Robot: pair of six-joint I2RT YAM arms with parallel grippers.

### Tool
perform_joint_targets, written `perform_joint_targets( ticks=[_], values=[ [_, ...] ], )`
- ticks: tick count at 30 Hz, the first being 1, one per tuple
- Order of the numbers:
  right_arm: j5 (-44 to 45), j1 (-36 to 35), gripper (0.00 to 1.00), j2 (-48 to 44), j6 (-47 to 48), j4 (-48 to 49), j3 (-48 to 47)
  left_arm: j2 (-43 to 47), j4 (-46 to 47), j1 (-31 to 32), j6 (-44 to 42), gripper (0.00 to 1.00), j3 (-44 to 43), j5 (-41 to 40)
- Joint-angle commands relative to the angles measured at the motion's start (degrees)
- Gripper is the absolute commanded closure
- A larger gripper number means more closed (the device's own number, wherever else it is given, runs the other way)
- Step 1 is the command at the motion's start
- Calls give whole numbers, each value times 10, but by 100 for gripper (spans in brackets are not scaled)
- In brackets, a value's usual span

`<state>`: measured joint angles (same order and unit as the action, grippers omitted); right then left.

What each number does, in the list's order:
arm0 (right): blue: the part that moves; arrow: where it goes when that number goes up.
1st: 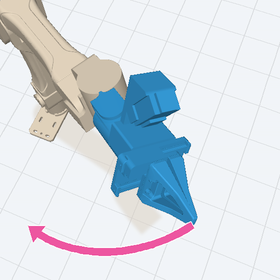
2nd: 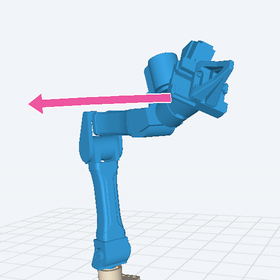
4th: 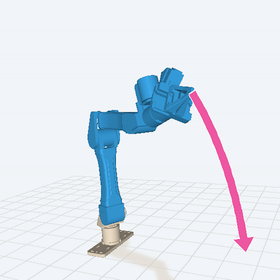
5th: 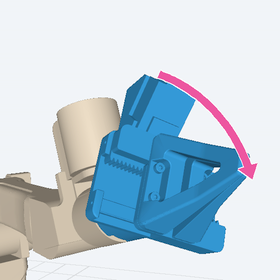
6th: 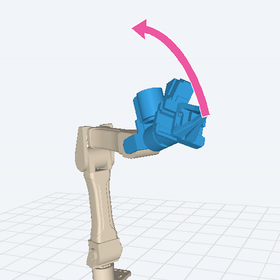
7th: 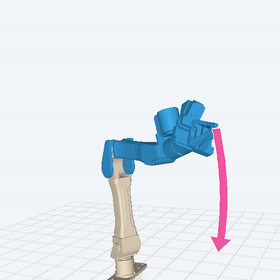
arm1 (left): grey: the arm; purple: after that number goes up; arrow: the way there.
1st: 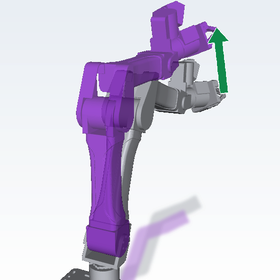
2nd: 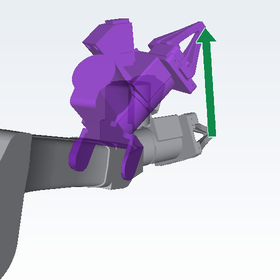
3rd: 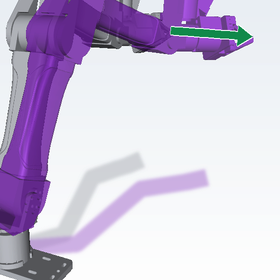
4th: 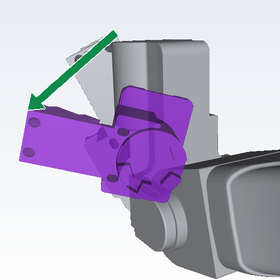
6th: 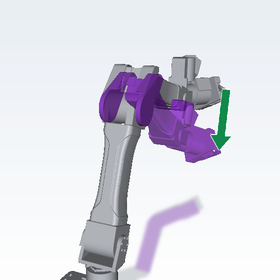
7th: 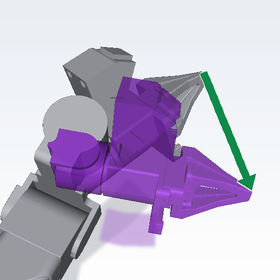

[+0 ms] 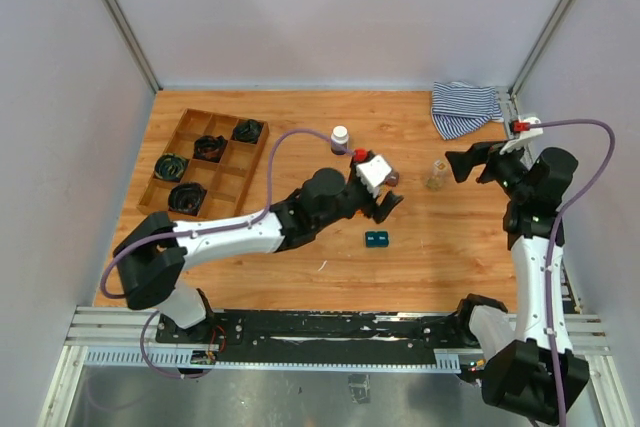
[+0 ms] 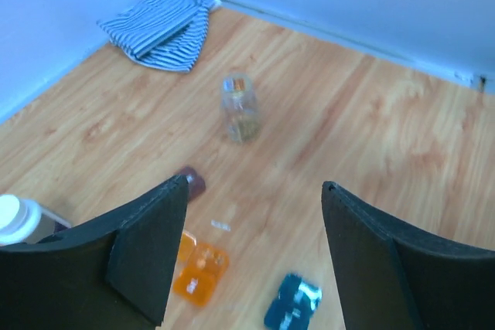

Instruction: Sort the pills into containers

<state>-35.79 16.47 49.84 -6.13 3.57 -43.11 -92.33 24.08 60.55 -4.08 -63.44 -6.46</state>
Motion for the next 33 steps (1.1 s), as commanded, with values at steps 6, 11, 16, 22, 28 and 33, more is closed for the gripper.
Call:
perform_joint_targets(
  ticks=[6,11,16,22,28,33],
  values=[
    [-250,-102,4,126,191,-107,-61,85,159,-13,-132,17,256,117],
    [-236,-188,5,246,248,-213,-136,64,175,-68,-124,18,280,185],
    [-252,-206,12,373,272,-293,-213,33,245,-113,-124,18,314,247],
    [-240,-215,13,440,284,-338,-240,-29,280,-135,-144,19,314,276],
    [-236,-217,13,464,265,-331,-232,-82,342,-181,-126,20,309,367],
    [-235,-217,14,471,255,-330,-229,-136,390,-216,-69,22,289,428]
  ],
)
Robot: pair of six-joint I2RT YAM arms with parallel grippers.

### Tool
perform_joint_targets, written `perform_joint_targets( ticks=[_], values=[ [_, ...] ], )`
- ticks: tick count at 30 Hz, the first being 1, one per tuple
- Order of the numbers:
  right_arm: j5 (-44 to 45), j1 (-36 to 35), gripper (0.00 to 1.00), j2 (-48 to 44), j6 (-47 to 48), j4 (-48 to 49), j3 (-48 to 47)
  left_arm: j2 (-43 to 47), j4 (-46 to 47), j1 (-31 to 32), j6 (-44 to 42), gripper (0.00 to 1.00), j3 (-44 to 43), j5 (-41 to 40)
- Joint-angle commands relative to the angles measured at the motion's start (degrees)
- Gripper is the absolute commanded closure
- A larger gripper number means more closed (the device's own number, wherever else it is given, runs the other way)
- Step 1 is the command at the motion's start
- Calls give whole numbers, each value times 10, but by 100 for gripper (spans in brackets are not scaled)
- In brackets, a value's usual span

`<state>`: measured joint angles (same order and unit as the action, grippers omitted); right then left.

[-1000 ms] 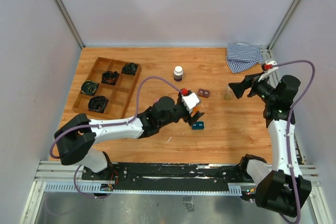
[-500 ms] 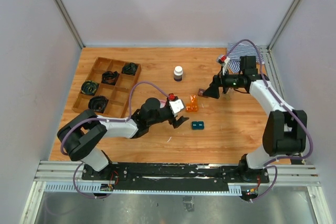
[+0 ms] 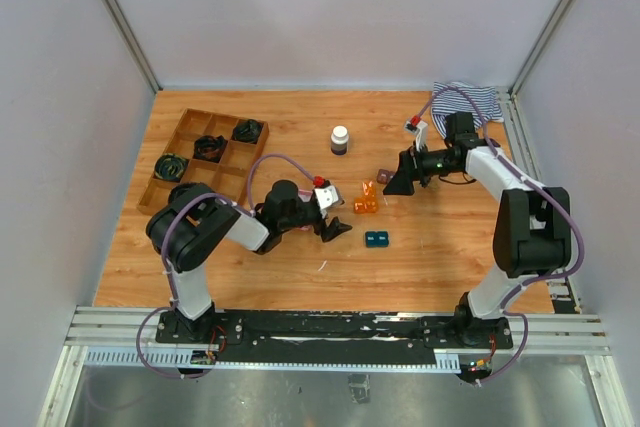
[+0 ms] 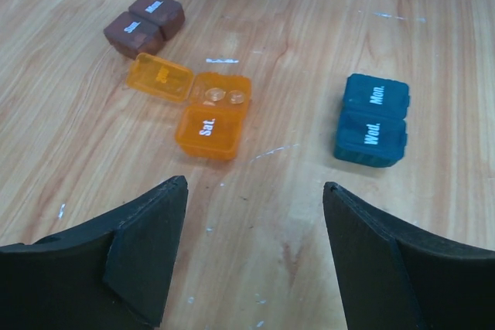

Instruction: Sort the pills into containers

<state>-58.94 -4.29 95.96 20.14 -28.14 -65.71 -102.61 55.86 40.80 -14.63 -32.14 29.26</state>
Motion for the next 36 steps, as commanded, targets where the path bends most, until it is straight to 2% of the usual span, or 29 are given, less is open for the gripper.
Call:
perform_joint_targets(
  ticks=[1,6,13,16,28,36],
  values=[
    [-2,-8,14,9,-9,-11,-3,-40,65,-19,40,22,-32,69],
    [1,-9,15,12,-17,-9,0,-68,23,-19,59,23,-74,48],
    [-4,-9,15,14,-21,-9,-1,-106,-109,-19,52,23,-158,40],
    [-6,-9,15,14,-21,-9,-1,-116,-137,-19,46,23,-170,29],
    [-9,-10,18,28,-27,-13,-4,-141,-161,-20,44,24,-198,30],
    [-5,-17,23,46,-35,-18,-10,-156,-162,-20,50,32,-212,24]
  ],
)
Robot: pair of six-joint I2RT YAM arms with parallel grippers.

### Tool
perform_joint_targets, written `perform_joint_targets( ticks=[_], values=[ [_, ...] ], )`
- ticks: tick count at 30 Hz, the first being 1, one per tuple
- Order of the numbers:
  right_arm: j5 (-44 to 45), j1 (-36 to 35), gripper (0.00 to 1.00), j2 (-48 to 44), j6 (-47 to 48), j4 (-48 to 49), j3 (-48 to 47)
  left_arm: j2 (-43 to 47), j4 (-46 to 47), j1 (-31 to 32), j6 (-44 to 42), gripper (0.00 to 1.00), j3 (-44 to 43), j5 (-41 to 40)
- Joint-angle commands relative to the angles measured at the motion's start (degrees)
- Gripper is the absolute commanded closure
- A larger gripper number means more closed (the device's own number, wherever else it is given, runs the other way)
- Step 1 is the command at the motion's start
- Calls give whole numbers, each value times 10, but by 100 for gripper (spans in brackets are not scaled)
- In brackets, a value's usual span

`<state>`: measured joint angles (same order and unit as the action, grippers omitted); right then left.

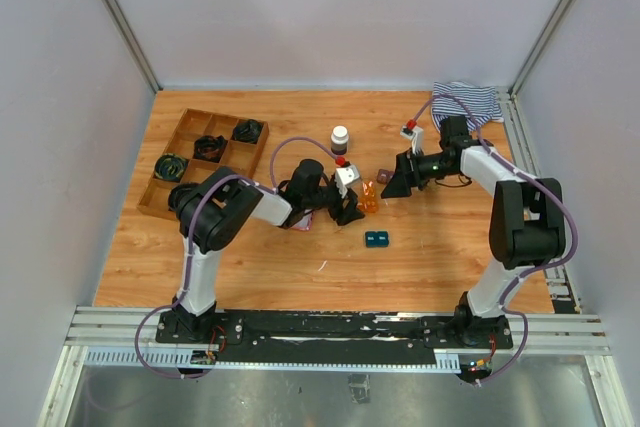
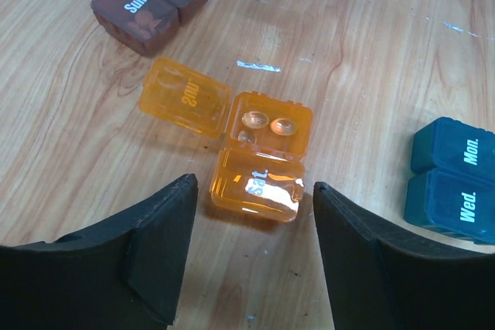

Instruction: Sort the pills into containers

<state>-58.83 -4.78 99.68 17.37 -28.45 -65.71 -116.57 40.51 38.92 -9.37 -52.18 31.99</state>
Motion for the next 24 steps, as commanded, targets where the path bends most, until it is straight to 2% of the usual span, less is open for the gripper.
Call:
perform_joint_targets(
  ticks=[1,7,10,15,20,24],
  values=[
    [-6,-12,23,10,-7,-16,-11,-18,-8,-1,-3,34,-13,0],
    [-4,-13,23,13,-6,-18,-12,-24,-9,2,-9,39,-18,16],
    [-6,-13,23,16,-5,-20,-13,-27,-16,4,-21,48,-20,36],
    [-13,-14,24,27,-10,-22,-14,-24,-23,5,-25,56,-15,40],
    [-2,-14,29,32,-20,-22,-16,-10,-31,8,-35,64,0,35],
    [20,-19,37,35,-35,-14,-15,8,-33,14,-44,70,21,26]
  ],
)
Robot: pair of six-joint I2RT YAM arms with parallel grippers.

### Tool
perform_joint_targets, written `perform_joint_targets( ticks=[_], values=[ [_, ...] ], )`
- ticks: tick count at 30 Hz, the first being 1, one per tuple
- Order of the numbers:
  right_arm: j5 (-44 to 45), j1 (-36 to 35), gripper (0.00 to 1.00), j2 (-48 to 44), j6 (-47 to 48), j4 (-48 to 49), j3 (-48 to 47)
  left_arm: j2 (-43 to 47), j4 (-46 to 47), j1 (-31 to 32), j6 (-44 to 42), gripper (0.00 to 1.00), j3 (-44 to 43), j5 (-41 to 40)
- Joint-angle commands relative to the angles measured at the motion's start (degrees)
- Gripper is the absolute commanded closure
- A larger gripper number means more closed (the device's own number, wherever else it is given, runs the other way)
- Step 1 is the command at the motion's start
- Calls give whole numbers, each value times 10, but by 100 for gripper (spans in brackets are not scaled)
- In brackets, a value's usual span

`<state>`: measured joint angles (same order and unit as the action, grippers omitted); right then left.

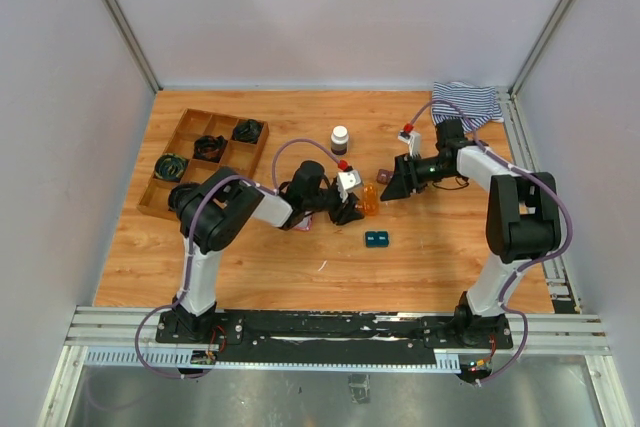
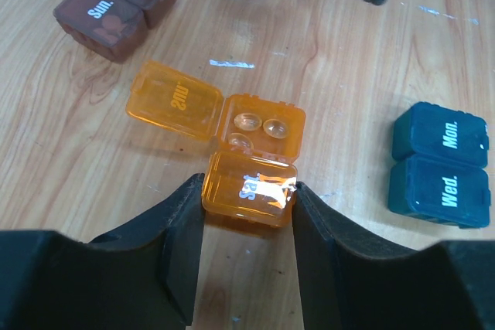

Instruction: Sort the pills into containers

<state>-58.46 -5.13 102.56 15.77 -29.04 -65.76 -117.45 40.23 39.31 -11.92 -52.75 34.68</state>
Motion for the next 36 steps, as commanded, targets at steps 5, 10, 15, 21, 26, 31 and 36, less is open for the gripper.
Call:
perform_joint_targets(
  ticks=[5,10,15,21,26,31,36],
  values=[
    [36,-31,61,22,-37,1,-15,34,-34,20,-21,72,47,-4],
    [88,-41,80,35,-63,18,-14,40,-34,29,-17,73,57,-13],
    [152,-41,86,34,-92,53,-3,43,-34,33,-15,74,65,-15],
    [155,-44,88,84,-98,45,-35,45,-34,35,-18,74,69,-14],
    [130,-49,89,106,-94,43,-48,43,-34,36,-19,75,67,-12],
    [102,-64,89,125,-90,37,-58,42,-34,37,-21,75,64,-9],
    [49,-67,89,124,-82,32,-61,43,-34,37,-18,75,62,-9]
  ],
)
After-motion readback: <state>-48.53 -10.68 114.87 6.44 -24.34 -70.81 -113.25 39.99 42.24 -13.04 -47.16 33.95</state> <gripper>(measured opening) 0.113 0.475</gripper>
